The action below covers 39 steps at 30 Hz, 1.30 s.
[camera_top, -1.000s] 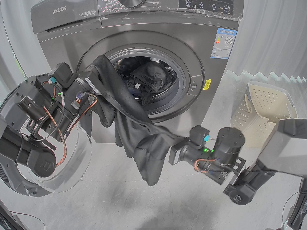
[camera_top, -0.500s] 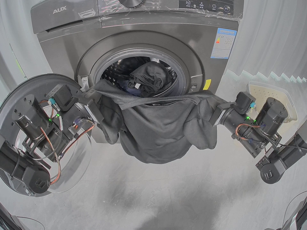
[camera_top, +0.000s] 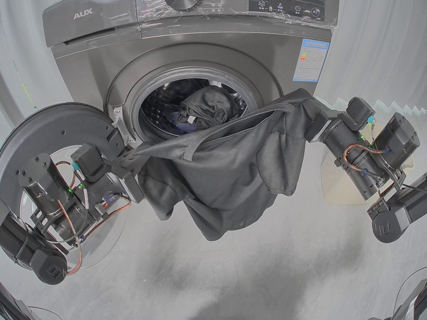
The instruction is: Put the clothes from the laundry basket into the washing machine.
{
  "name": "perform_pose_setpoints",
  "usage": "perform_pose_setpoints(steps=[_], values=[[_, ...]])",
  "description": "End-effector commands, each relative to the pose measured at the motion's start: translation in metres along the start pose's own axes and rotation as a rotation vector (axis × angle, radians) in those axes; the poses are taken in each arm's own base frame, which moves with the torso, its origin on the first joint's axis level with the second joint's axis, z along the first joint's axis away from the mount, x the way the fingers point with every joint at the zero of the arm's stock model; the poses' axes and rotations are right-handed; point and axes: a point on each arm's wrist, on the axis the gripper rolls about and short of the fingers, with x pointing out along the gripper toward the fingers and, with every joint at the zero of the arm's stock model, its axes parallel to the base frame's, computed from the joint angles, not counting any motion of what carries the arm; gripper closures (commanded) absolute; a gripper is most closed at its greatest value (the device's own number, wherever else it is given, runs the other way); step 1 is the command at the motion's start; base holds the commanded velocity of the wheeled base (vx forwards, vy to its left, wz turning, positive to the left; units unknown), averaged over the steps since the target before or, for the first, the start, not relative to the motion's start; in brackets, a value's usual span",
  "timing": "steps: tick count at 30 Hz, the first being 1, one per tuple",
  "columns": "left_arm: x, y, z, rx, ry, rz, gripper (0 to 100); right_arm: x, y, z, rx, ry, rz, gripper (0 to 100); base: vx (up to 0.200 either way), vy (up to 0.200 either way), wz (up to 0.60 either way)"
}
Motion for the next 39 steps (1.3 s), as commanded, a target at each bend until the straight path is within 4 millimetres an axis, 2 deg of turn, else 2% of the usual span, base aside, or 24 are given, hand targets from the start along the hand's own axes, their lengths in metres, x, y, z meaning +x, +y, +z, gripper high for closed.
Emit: perform_pose_setpoints(steps=[1, 2, 3, 5, 10, 16, 18, 19, 24, 30, 35, 39], values=[[-0.002, -0.004, -0.032, -0.025, 0.131, -0.017, 100, -0.002, 0.005, 0.006, 0.005, -0.015, 0.015, 100, 0.000, 0.000, 0.00], [-0.002, -0.004, -0.032, -0.025, 0.131, -0.017, 100, -0.002, 0.005, 0.006, 0.005, -0.015, 0.015, 100, 0.000, 0.000, 0.00], [0.002, -0.004, -0.052, -0.034, 0.200, -0.020, 100, -0.004, 0.006, 0.006, 0.006, -0.010, 0.020, 100, 0.000, 0.000, 0.00], [0.011, -0.003, -0.068, -0.042, 0.235, -0.022, 100, -0.006, 0.009, 0.005, 0.011, -0.002, 0.031, 100, 0.000, 0.000, 0.00], [0.035, 0.002, -0.100, -0.049, 0.264, -0.022, 100, -0.019, 0.014, -0.008, 0.015, 0.070, 0.054, 100, 0.000, 0.000, 0.00], [0.051, 0.008, -0.140, -0.058, 0.330, -0.013, 100, -0.020, 0.024, -0.010, 0.029, 0.080, 0.080, 100, 0.000, 0.000, 0.00], [0.056, 0.009, -0.146, -0.057, 0.333, -0.012, 100, -0.021, 0.025, -0.010, 0.031, 0.081, 0.082, 100, 0.000, 0.000, 0.00], [0.061, 0.010, -0.154, -0.057, 0.336, -0.012, 0, -0.021, 0.025, -0.010, 0.031, 0.081, 0.082, 100, 0.000, 0.000, 0.00], [0.074, 0.011, -0.163, -0.056, 0.317, -0.016, 0, -0.022, 0.025, -0.012, 0.031, 0.090, 0.081, 100, 0.000, 0.000, 0.00], [0.089, 0.004, -0.179, -0.053, 0.302, -0.037, 0, -0.022, 0.030, -0.014, 0.038, 0.095, 0.091, 100, 0.000, 0.000, 0.00], [0.092, 0.000, -0.182, -0.049, 0.300, -0.052, 0, -0.021, 0.031, -0.015, 0.039, 0.095, 0.091, 100, 0.000, 0.000, 0.00], [0.089, -0.013, -0.183, -0.051, 0.314, -0.081, 0, -0.017, 0.027, -0.021, 0.035, 0.104, 0.072, 100, 0.000, 0.000, 0.00]])
